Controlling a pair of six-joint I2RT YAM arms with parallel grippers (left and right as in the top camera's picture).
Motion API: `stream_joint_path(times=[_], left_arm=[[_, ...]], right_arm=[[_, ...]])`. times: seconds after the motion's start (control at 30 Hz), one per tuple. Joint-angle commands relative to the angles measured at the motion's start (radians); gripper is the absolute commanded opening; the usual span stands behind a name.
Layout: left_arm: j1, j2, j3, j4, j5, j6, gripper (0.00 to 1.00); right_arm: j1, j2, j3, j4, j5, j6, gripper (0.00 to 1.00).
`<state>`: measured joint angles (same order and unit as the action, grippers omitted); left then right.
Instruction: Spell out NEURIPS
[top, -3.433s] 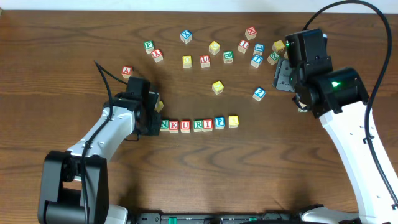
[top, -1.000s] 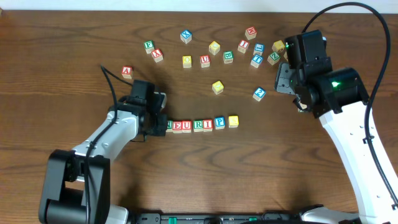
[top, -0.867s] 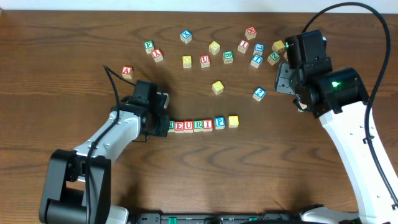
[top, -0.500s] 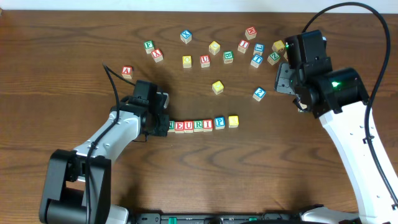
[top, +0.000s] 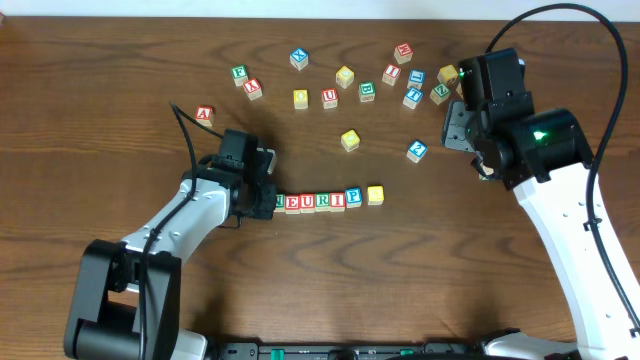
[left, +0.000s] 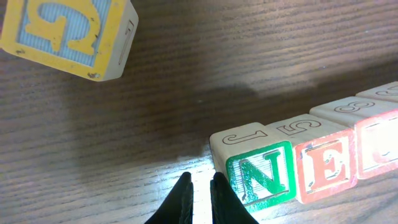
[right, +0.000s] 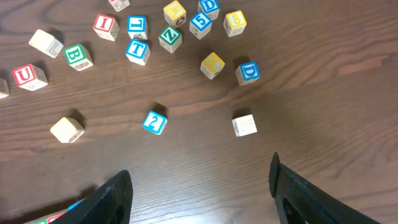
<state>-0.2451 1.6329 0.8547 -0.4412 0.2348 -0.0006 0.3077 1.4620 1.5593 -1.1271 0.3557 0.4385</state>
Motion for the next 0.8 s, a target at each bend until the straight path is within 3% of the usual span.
stream_joint_path(times=[0.0, 0.77], left_arm=[[-0.003, 0.014, 0.011, 0.006, 0.016, -0.016, 0.11], [-0.01, 0.013, 0.02, 0.021, 0.065, -0.021, 0.11]], right_arm=[[-0.007, -0.01, 0.016, 0.001, 0.008, -0.01, 0.66], [-0.007, -0.01, 0.016, 0.001, 0.008, -0.01, 0.66]])
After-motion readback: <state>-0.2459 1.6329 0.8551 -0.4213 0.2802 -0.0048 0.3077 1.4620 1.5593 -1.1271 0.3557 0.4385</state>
